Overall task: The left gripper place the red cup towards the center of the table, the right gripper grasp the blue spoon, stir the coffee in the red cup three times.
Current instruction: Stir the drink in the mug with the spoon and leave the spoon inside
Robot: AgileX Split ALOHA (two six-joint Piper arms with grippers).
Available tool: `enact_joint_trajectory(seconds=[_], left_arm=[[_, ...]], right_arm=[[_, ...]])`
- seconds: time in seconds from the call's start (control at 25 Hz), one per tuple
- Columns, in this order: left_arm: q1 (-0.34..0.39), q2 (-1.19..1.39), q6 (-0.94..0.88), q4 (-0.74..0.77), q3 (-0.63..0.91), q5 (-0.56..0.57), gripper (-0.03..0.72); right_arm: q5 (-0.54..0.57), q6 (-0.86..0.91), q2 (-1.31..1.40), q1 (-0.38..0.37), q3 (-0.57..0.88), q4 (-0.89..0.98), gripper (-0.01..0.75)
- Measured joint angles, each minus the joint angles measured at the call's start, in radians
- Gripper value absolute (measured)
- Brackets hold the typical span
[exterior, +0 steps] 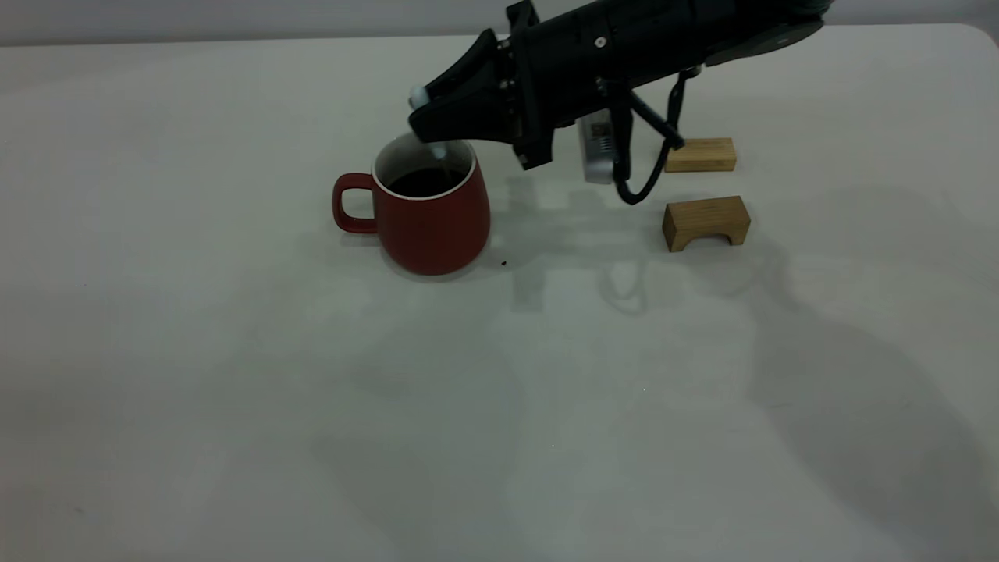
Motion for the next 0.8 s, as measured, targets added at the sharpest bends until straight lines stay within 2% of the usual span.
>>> enact_joint_trajectory(seconds=[0.2,0.32,0.52,0.68,0.8], left_arm=[[0.0,0.0,0.0,0.0,0.0,0.0,0.594],[0.0,0.0,0.0,0.0,0.0,0.0,0.594],[0.0,0.0,0.0,0.0,0.0,0.0,0.594],[0.0,0.0,0.0,0.0,0.0,0.0,0.594],[0.0,0.0,0.0,0.0,0.0,0.0,0.594]], right_arm=[[0.005,-0.225,0.0,0.026,0.0,0.077,0.148],[0.008,-0.271,0.0,0.017,0.0,0.085,0.148],[0.038,-0.125,0.0,-0.016,0.0,0.03,0.148],[0.047,-0.01,0.0,-0.003,0.0,0.01,0.148],[0.053,0.013,0.0,0.014,0.0,0.016,0.148]])
